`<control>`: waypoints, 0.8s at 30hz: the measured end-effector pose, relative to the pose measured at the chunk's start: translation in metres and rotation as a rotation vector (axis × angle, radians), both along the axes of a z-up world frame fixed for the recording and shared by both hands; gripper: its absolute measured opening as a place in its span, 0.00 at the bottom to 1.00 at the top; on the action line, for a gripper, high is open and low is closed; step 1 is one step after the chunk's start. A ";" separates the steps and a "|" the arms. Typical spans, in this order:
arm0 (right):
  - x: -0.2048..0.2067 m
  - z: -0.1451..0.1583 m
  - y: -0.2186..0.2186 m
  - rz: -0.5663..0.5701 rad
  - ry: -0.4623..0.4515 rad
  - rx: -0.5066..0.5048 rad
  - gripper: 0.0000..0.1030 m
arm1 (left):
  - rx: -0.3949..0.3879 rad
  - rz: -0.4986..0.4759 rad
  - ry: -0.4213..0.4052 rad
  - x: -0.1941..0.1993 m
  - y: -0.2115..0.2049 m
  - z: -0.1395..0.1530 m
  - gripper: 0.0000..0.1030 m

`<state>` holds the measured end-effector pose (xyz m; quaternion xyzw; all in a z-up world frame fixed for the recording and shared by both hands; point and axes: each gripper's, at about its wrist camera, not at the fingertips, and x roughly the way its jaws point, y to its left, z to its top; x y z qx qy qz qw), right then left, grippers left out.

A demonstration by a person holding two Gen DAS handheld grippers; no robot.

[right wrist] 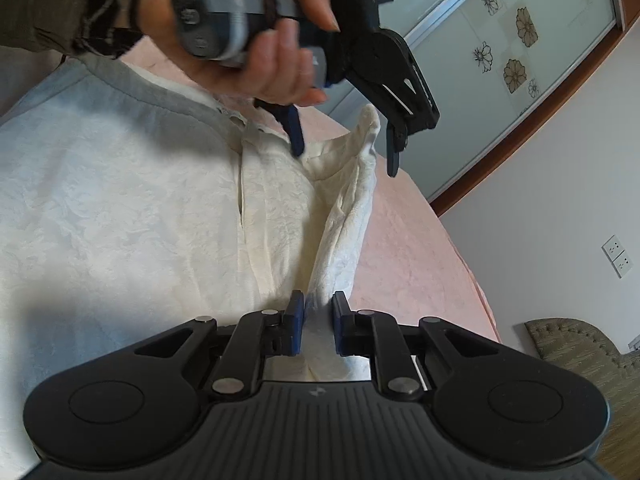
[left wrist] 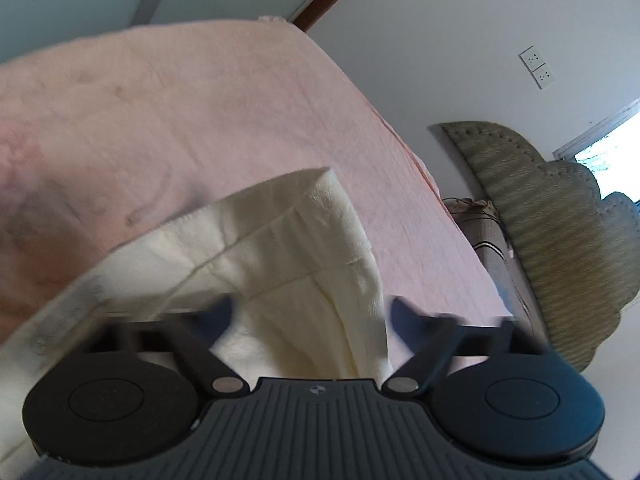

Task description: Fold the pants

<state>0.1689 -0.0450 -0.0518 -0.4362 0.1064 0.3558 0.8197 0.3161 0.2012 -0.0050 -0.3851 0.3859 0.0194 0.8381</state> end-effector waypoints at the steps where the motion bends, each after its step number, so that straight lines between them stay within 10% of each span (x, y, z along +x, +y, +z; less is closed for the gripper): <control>1: -0.001 0.000 0.000 0.000 -0.002 0.000 0.15 | -0.011 -0.015 0.014 0.001 -0.001 -0.002 0.10; 10: 0.005 0.013 -0.010 -0.032 0.011 0.019 0.20 | 0.179 -0.037 -0.186 -0.088 -0.019 0.028 0.03; 14: 0.017 0.016 -0.018 -0.085 0.050 -0.025 0.45 | 0.194 -0.062 -0.233 -0.130 -0.018 0.033 0.03; 20: -0.003 0.019 -0.034 -0.148 0.033 -0.074 0.09 | 0.187 -0.089 -0.234 -0.176 -0.009 0.026 0.05; 24: -0.048 0.018 -0.033 -0.131 -0.007 -0.126 0.07 | 0.201 -0.103 -0.227 -0.204 -0.003 0.022 0.05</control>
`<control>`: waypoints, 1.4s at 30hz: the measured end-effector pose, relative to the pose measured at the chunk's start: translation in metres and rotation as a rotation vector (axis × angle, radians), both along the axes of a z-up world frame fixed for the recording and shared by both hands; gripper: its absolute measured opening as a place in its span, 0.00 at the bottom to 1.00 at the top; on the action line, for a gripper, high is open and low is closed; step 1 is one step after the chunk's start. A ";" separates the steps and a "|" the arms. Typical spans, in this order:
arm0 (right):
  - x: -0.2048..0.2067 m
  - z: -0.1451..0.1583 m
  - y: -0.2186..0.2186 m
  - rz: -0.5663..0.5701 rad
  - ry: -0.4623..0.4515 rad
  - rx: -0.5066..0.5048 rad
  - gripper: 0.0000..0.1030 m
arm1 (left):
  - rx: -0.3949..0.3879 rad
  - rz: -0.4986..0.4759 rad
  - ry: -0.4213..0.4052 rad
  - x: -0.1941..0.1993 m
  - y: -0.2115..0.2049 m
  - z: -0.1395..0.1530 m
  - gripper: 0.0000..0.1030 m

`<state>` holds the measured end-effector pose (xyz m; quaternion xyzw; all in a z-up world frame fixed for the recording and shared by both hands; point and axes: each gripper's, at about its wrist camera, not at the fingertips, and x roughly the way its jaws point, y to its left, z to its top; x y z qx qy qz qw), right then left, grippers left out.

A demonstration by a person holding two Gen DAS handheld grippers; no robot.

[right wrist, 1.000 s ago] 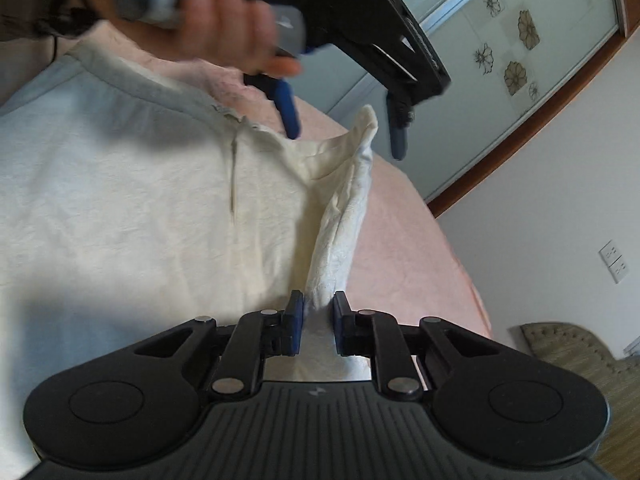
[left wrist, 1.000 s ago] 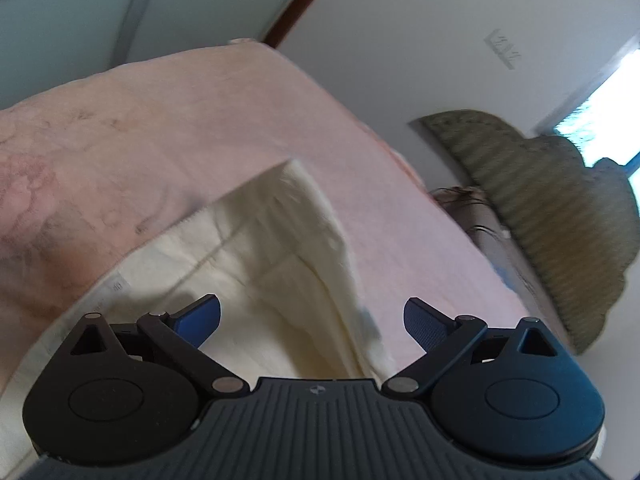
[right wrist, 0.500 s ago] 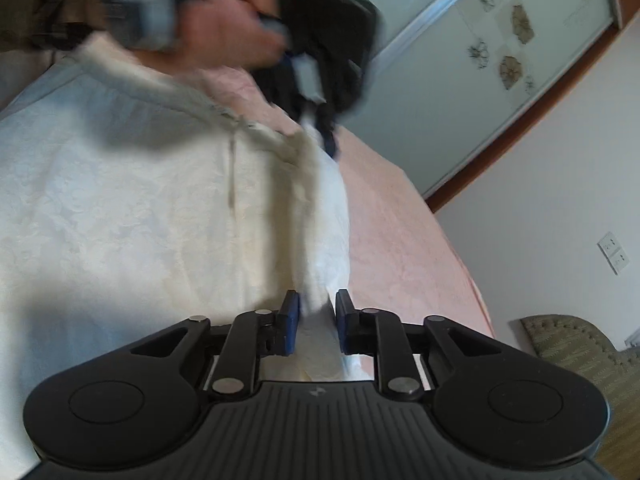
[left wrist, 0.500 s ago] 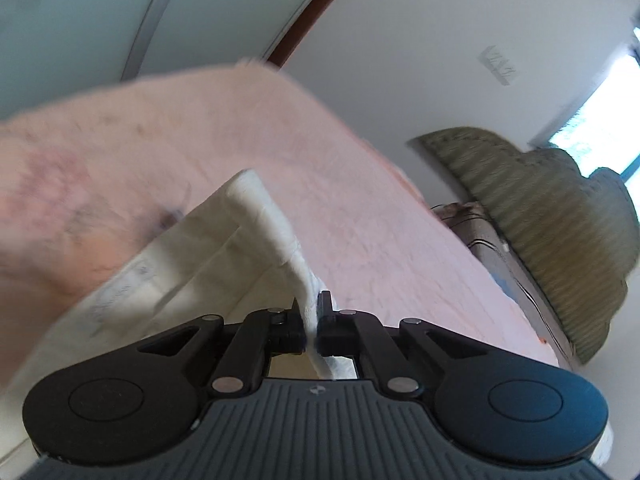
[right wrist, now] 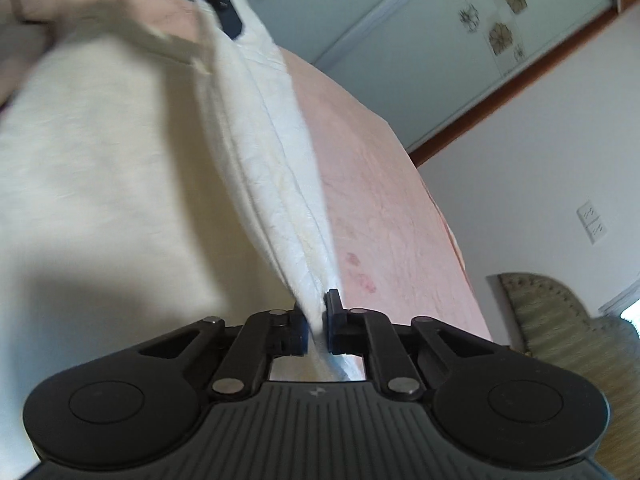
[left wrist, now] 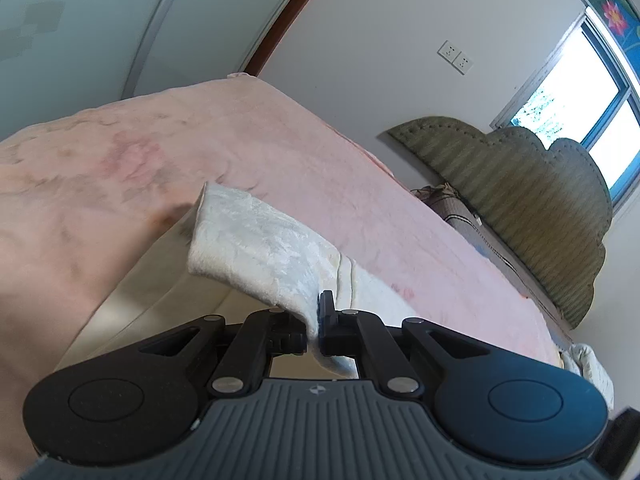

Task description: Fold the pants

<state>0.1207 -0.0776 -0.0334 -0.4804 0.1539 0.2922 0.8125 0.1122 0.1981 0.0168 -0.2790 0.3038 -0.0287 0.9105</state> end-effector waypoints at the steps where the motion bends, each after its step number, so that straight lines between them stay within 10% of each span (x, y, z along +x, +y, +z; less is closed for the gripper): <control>1: -0.014 -0.001 0.000 0.006 -0.002 -0.003 0.07 | 0.003 -0.002 0.000 -0.006 0.002 0.000 0.05; 11: -0.104 -0.023 -0.002 0.032 0.121 0.073 0.06 | 0.095 -0.007 0.144 -0.041 0.009 -0.038 0.06; 19: -0.128 -0.038 0.003 0.015 0.144 0.116 0.06 | 0.337 -0.015 0.106 -0.051 -0.016 -0.043 0.09; 28: -0.139 -0.046 -0.004 -0.058 0.108 0.211 0.12 | 0.469 -0.006 0.137 -0.058 -0.029 -0.032 0.42; 33: -0.157 -0.024 -0.033 -0.063 0.145 0.241 0.13 | 0.505 0.063 0.145 -0.070 -0.023 -0.015 0.43; 42: -0.129 0.019 -0.215 -0.760 0.088 0.641 0.13 | 0.608 -0.019 -0.061 -0.071 -0.081 0.025 0.47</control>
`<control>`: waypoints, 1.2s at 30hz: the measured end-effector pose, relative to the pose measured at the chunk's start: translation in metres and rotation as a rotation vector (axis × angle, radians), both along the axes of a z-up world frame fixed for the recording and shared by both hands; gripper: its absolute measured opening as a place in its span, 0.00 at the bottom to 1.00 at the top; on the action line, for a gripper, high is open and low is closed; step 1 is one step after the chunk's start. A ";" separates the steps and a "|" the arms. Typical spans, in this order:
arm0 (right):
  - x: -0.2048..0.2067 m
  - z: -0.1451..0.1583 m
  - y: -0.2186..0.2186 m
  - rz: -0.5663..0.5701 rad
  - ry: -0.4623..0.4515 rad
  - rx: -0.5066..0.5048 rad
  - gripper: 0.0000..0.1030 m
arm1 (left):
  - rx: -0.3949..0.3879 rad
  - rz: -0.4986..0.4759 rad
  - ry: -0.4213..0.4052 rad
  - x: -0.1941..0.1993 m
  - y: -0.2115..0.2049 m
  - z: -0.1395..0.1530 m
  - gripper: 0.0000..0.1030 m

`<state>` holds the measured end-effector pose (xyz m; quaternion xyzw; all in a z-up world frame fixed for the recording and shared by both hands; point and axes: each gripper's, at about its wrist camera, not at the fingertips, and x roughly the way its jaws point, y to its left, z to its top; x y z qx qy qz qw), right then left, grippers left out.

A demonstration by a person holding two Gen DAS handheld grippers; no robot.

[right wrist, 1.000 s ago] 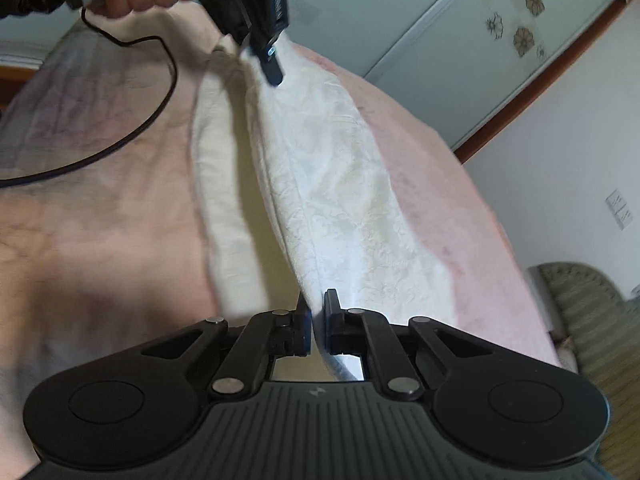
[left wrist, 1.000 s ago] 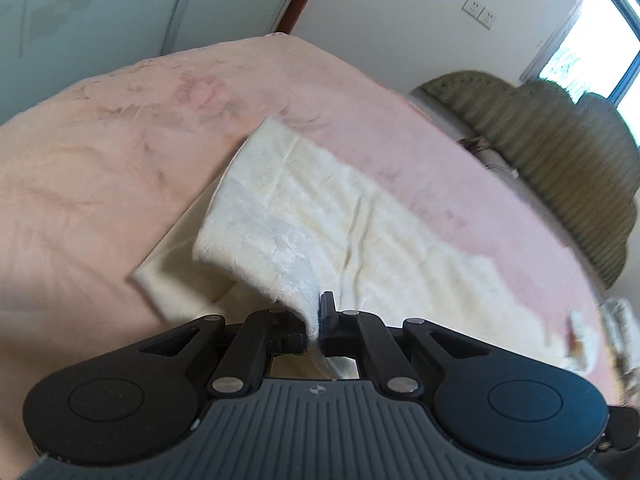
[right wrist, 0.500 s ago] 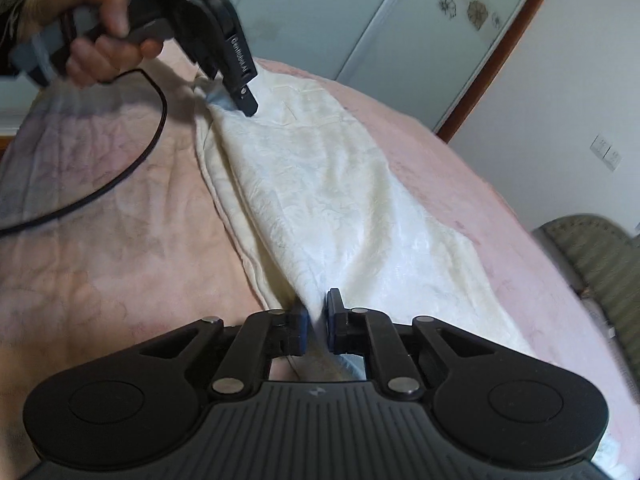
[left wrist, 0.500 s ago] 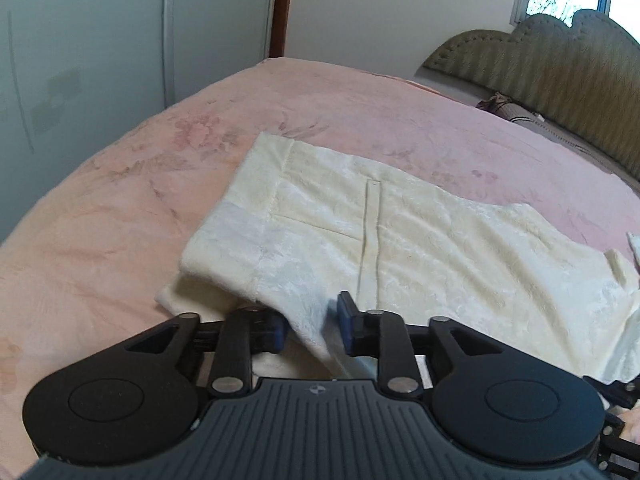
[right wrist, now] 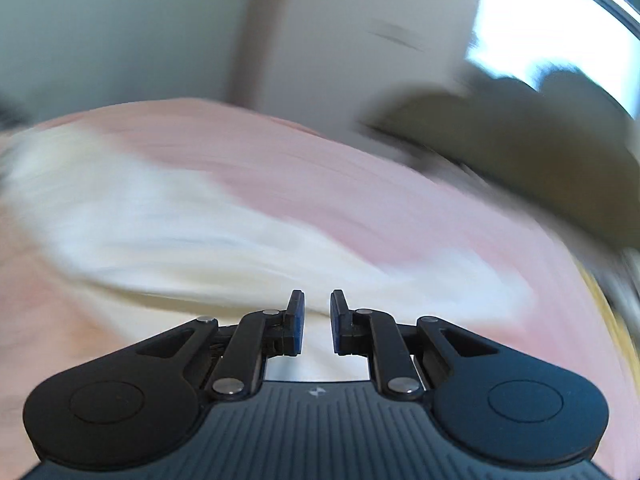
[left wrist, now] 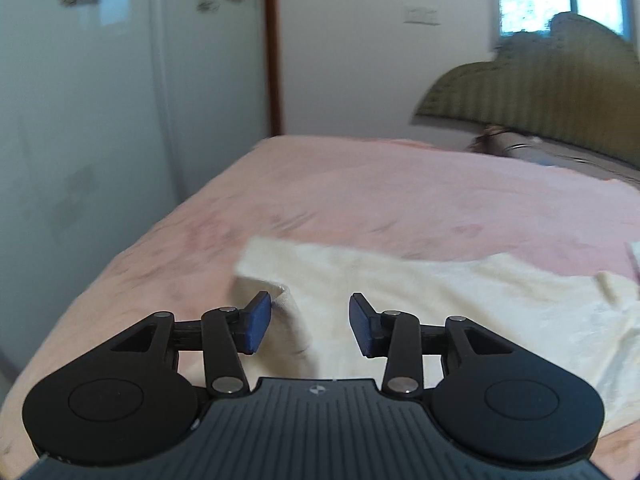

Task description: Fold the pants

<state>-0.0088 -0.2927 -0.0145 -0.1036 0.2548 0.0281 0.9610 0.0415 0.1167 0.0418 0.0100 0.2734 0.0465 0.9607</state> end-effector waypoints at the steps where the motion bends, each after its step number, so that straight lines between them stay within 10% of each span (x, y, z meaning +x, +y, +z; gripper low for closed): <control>1: 0.004 -0.002 -0.025 -0.089 0.019 0.054 0.13 | -0.009 -0.039 -0.006 0.003 -0.011 0.001 0.47; 13: 0.050 -0.054 -0.198 -0.402 0.193 0.295 0.13 | 0.012 -0.574 0.045 0.023 -0.155 -0.031 0.58; 18: 0.057 -0.039 -0.176 -0.462 0.151 0.155 0.15 | -0.027 -0.752 0.103 0.016 -0.196 -0.046 0.61; 26: 0.063 -0.048 -0.175 -0.449 0.173 0.227 0.23 | 0.122 -0.902 0.036 -0.008 -0.244 -0.079 0.65; 36: 0.142 0.002 -0.125 -0.282 0.100 0.320 0.35 | 0.298 -0.891 -0.072 -0.021 -0.274 -0.113 0.64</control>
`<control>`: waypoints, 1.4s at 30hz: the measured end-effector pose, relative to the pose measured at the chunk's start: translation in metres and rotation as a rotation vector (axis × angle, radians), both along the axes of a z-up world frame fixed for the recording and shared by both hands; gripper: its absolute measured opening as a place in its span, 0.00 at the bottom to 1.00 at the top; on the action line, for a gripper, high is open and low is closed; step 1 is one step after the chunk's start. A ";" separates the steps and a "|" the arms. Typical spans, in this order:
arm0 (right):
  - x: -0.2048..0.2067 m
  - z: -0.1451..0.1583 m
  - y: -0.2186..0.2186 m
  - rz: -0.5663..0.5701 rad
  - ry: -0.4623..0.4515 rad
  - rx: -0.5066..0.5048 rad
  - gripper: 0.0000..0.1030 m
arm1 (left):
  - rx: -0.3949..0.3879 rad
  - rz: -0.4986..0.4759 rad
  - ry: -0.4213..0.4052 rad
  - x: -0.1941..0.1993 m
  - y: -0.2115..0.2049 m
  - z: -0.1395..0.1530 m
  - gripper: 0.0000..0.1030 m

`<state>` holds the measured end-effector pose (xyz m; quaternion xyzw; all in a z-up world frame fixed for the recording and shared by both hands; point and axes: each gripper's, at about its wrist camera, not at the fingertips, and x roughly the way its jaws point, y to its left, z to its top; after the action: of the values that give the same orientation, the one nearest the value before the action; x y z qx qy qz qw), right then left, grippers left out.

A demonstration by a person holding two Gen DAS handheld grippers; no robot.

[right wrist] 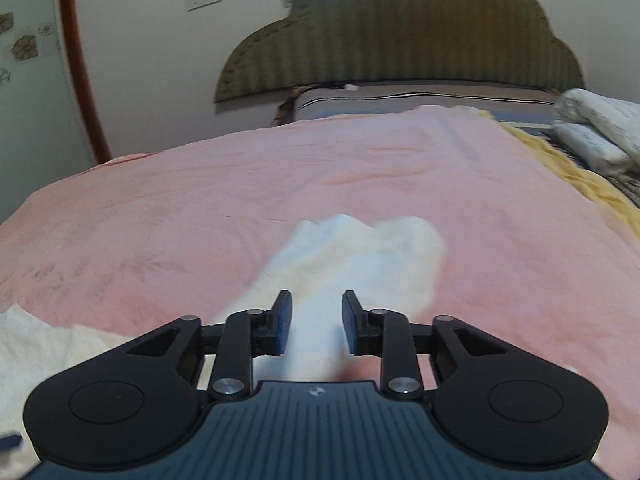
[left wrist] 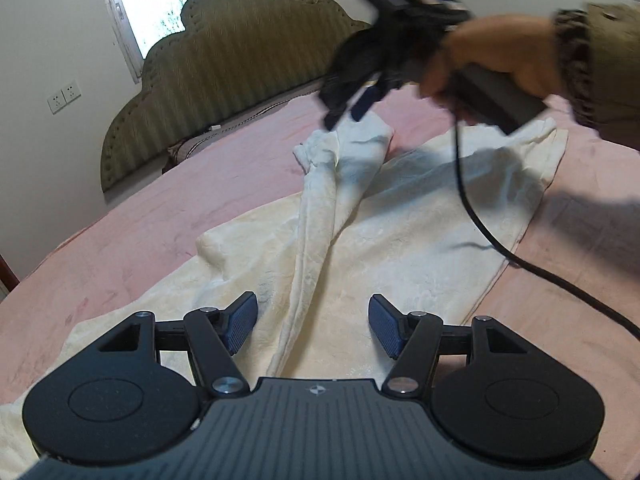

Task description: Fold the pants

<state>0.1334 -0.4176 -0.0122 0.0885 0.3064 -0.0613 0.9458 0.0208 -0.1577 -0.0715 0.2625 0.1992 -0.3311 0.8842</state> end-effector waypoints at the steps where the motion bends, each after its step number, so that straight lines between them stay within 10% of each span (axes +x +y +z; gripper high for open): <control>1: 0.016 -0.001 0.008 0.012 0.015 -0.013 0.46 | -0.005 0.001 0.003 0.001 0.001 -0.002 0.64; 4: 0.059 -0.008 0.029 0.021 0.064 -0.076 0.62 | -0.021 0.005 0.016 0.004 0.003 -0.006 0.65; 11: 0.121 -0.043 0.046 0.010 0.224 -0.292 0.57 | -0.068 0.014 0.057 0.013 0.010 -0.007 0.70; 16: 0.101 -0.037 0.010 -0.046 0.140 -0.112 0.12 | -0.090 0.016 0.091 0.018 0.013 -0.005 0.69; 26: -0.044 -0.008 -0.062 -0.250 -0.215 0.294 0.09 | -0.095 0.003 0.111 0.019 0.008 0.002 0.62; 32: -0.127 -0.032 -0.100 -0.358 -0.231 0.430 0.09 | -0.061 -0.031 0.082 0.018 -0.003 -0.002 0.52; 36: -0.130 -0.063 -0.113 -0.412 -0.140 0.510 0.16 | -0.061 -0.033 0.085 0.019 -0.009 -0.004 0.48; 40: -0.130 -0.079 -0.120 -0.423 -0.176 0.642 0.59 | -0.057 -0.034 0.069 0.018 -0.012 -0.005 0.44; 42: -0.121 -0.075 -0.119 -0.417 -0.184 0.630 0.63 | -0.055 -0.030 0.060 0.016 -0.014 -0.006 0.43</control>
<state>0.0127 -0.5369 -0.0874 0.4404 0.1994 -0.1469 0.8630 0.0369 -0.1713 -0.0771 0.2310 0.2122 -0.3576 0.8796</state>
